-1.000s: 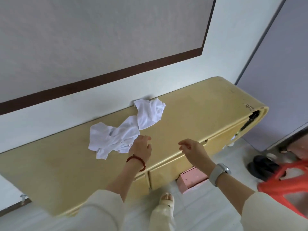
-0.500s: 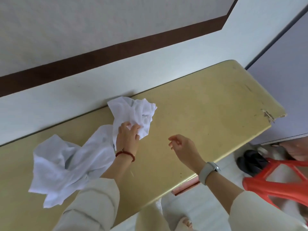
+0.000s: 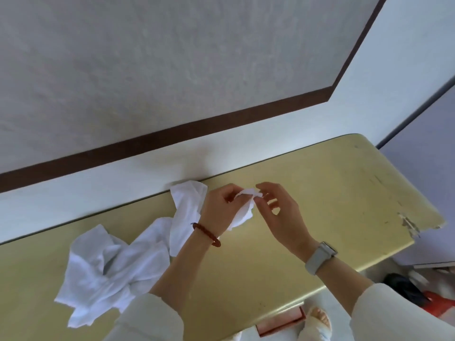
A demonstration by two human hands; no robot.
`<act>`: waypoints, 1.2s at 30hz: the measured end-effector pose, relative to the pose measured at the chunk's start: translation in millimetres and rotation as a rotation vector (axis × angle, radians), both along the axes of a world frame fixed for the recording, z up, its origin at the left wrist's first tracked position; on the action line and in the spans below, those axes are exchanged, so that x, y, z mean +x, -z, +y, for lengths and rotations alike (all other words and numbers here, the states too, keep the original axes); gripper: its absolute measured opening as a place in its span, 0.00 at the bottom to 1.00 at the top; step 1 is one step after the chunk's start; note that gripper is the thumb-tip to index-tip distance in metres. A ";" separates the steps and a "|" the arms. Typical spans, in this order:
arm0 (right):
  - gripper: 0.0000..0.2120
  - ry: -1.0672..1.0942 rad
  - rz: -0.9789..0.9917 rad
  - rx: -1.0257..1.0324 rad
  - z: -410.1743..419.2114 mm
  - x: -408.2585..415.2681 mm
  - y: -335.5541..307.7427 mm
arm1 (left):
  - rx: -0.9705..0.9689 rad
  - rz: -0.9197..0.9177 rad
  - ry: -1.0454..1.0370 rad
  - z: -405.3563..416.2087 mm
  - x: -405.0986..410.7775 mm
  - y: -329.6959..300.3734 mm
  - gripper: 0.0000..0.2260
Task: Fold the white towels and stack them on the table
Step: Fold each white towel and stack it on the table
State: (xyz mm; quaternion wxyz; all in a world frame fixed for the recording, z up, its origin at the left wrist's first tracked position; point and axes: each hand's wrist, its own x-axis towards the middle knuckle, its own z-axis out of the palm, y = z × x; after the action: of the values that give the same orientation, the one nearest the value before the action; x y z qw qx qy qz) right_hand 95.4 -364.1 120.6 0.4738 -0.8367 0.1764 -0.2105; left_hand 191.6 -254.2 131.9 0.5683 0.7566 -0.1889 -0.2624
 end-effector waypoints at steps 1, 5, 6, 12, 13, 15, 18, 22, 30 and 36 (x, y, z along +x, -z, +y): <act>0.09 -0.014 -0.032 -0.024 -12.4 -3.0 -9.3 | 0.012 -0.023 0.020 -8.4 -4.2 -7.5 0.10; 0.05 -0.031 -0.163 -0.037 -69.6 -17.8 -47.4 | 0.032 -0.173 0.066 -51.7 -29.6 -37.3 0.06; 0.05 -0.014 -0.184 0.006 -86.9 -23.2 -55.2 | 0.047 -0.244 0.045 -63.6 -37.5 -42.5 0.04; 0.07 0.089 -0.193 0.066 -203.8 -55.2 -69.0 | 0.276 -0.500 -0.061 -116.1 -83.8 -51.2 0.08; 0.06 0.091 -0.181 0.046 -221.4 -58.5 -68.6 | 0.322 -0.495 -0.071 -122.6 -87.7 -48.2 0.08; 0.04 0.080 -0.152 0.029 -251.6 -62.4 -70.0 | 0.439 -0.490 -0.095 -135.6 -91.4 -46.2 0.08; 0.04 0.064 -0.154 0.040 -283.5 -60.7 -80.0 | 0.597 -0.575 -0.196 -152.9 -85.6 -54.3 0.09; 0.04 0.033 -0.231 0.105 -304.3 -57.3 -101.7 | 0.504 -0.783 -0.511 -168.2 -84.4 -80.2 0.10; 0.04 -0.010 -0.100 0.129 -305.4 -116.3 -44.4 | 0.375 -0.936 -0.538 -147.6 -139.8 -13.6 0.08; 0.04 -0.065 0.383 0.030 -288.2 -203.7 69.7 | 0.603 -0.555 -0.346 -126.0 -225.5 100.2 0.04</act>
State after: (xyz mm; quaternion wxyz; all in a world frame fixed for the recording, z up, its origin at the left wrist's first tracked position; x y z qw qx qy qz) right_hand -108.3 -652.3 50.9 0.4505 -0.8597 0.2392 -0.0293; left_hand -33.9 -380.3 31.7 0.2857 0.9508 -0.1199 0.0061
